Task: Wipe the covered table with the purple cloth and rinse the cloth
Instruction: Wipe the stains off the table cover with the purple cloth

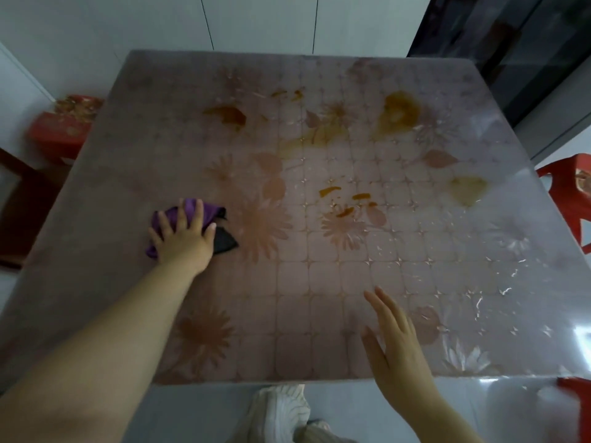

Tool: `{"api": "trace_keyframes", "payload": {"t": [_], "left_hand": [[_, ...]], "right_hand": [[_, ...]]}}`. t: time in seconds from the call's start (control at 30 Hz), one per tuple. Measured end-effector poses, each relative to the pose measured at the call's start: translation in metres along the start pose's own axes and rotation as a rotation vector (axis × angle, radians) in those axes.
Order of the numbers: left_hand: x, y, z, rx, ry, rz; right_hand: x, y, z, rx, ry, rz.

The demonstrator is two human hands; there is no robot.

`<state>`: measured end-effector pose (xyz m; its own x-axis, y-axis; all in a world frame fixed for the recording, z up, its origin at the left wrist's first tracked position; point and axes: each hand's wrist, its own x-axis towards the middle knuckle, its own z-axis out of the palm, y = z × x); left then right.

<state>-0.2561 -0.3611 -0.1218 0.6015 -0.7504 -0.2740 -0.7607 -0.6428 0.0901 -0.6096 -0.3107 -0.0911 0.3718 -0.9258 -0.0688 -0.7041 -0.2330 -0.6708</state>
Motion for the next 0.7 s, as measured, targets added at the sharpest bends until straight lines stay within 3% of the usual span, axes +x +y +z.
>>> {"api": "trace_keyframes", "payload": {"t": [0.1, 0.2, 0.3, 0.43, 0.5, 0.6, 0.63, 0.7], "left_hand": [[0.003, -0.029, -0.007, 0.009, -0.064, -0.106], [-0.006, -0.018, 0.000, -0.021, 0.013, -0.042], [-0.040, 0.018, 0.022, -0.007, 0.119, 0.239], [-0.134, 0.096, 0.054, 0.105, -0.009, 0.700], [-0.180, 0.129, 0.077, 0.073, -0.098, 0.716], [-0.190, 0.158, 0.087, 0.027, -0.074, 0.659], [-0.186, 0.172, 0.083, 0.049, -0.038, 0.725], [-0.163, 0.203, 0.069, 0.121, -0.181, 0.949]], "right_hand": [[0.011, -0.016, 0.011, -0.005, -0.093, -0.028], [0.020, -0.030, 0.021, -0.013, -0.151, -0.069], [0.025, -0.037, 0.030, -0.026, -0.161, -0.098], [0.029, -0.040, 0.031, -0.015, -0.154, -0.073], [0.027, -0.036, 0.024, 0.012, -0.150, 0.000], [0.019, -0.016, 0.006, 0.042, -0.142, -0.044], [0.015, -0.005, 0.000, 0.056, -0.115, -0.036], [0.006, 0.020, -0.016, 0.082, -0.041, 0.058]]}}
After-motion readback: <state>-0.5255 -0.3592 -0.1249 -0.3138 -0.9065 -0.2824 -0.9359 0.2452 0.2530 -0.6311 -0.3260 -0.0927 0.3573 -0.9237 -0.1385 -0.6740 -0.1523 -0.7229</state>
